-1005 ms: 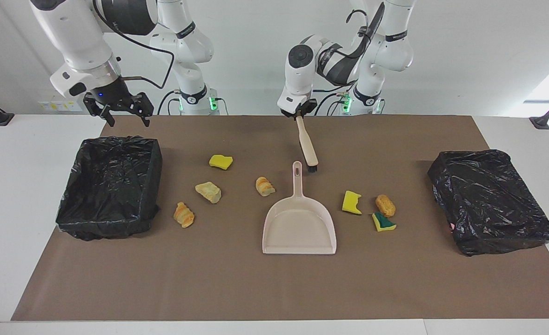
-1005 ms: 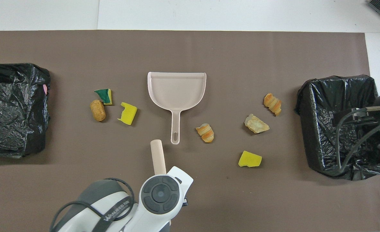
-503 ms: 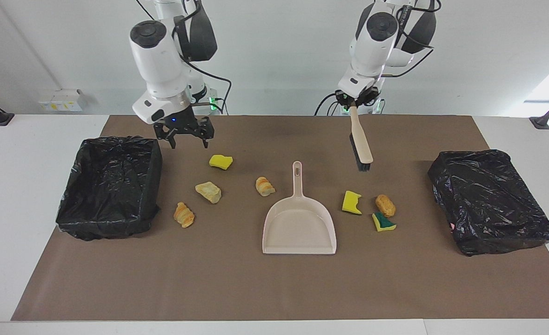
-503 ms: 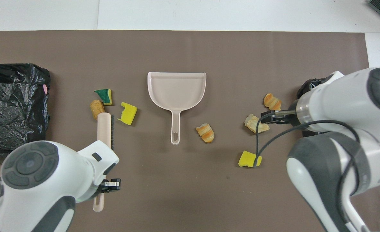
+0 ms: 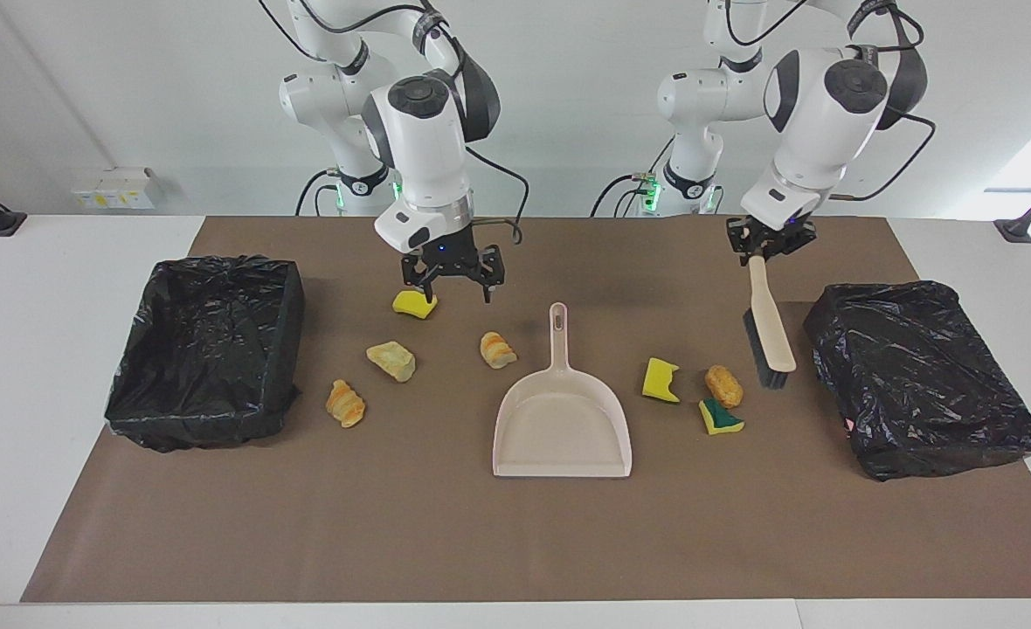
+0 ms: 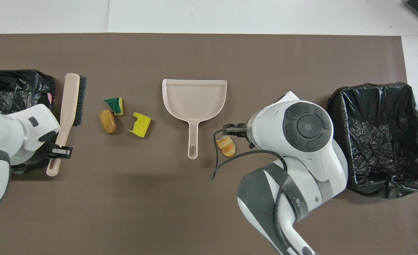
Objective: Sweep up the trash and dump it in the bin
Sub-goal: 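Lift the brush with the left gripper while the right gripper grasps the dustpan, then set the dustpan down near the crumbs with the right gripper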
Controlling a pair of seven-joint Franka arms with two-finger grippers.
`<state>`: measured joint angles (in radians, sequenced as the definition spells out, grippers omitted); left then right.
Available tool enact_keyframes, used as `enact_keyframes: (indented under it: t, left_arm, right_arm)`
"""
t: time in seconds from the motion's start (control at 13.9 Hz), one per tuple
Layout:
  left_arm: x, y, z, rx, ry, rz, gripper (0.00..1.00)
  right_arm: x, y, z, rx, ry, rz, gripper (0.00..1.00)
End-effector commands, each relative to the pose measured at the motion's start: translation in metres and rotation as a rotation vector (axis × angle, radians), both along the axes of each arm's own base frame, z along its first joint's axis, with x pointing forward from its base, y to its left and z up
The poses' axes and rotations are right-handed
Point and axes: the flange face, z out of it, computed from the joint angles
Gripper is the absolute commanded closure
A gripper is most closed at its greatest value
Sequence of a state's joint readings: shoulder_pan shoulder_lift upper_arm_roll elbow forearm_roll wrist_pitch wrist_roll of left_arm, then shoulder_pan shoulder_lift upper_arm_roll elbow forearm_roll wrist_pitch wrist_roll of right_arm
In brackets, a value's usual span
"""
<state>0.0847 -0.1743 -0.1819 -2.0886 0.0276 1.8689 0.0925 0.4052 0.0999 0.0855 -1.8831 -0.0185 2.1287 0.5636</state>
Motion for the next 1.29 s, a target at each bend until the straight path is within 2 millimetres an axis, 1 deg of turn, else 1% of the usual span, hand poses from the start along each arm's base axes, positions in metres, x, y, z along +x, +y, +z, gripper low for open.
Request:
enact_keyframes:
  t: [0.0,0.07,0.14,0.22,0.29,0.36,0.43,0.5,0.65,0.79,0.86,0.93,1.08,1.15,1.22]
  left_arm:
    - [0.035,0.022,0.013,0.022,-0.046,-0.040,1.00]
    - [0.050,0.024,0.007,0.014,-0.044,-0.035,1.00]
    - [0.058,0.024,-0.003,0.008,-0.036,-0.034,1.00]
    - [0.062,0.026,-0.008,0.005,-0.045,-0.034,1.00]
    - [0.061,0.029,-0.010,0.005,-0.034,-0.032,1.00]
    - [0.059,0.028,-0.016,0.006,-0.020,-0.033,1.00]
    - [0.059,0.029,-0.024,0.005,-0.005,-0.032,1.00]
    - [0.059,0.027,-0.031,0.003,0.012,-0.036,1.00]
    - [0.057,0.023,-0.048,0.004,0.066,-0.041,1.00]
    - [0.056,0.020,-0.076,0.040,0.152,-0.068,1.00]
    - [0.055,0.015,-0.077,0.046,0.157,-0.080,1.00]
    - [0.053,0.017,-0.079,0.047,0.174,-0.078,1.00]
    - [0.050,0.018,-0.083,0.048,0.195,-0.074,1.00]
    - [0.049,0.018,-0.087,0.048,0.201,-0.071,1.00]
    - [0.049,0.017,-0.087,0.048,0.202,-0.073,1.00]
  right_arm:
    - [0.008,0.051,-0.021,-0.045,-0.046,-0.017,0.00]
    - [0.013,0.062,-0.034,-0.050,-0.054,-0.035,0.00]
    - [0.008,0.083,-0.046,-0.044,-0.060,-0.016,0.02]
    - [0.001,0.102,-0.064,-0.061,-0.050,0.015,0.05]
    - [0.000,0.119,-0.077,-0.069,-0.064,0.033,0.07]
    - [-0.001,0.131,-0.090,-0.090,-0.078,0.051,0.08]
    - [-0.002,0.137,-0.101,-0.108,-0.092,0.069,0.11]
    - [-0.001,0.140,-0.106,-0.104,-0.100,0.078,0.13]
    - [0.000,0.142,-0.105,-0.086,-0.116,0.081,0.20]
    - [-0.001,0.146,-0.105,-0.074,-0.126,0.088,0.21]
    - [-0.006,0.151,-0.107,-0.075,-0.125,0.099,0.23]
    - [-0.007,0.152,-0.108,-0.079,-0.121,0.102,0.29]
    - [-0.011,0.154,-0.111,-0.079,-0.115,0.104,0.30]
    - [-0.019,0.159,-0.114,-0.086,-0.107,0.118,0.30]
    - [-0.022,0.159,-0.116,-0.090,-0.102,0.121,0.32]
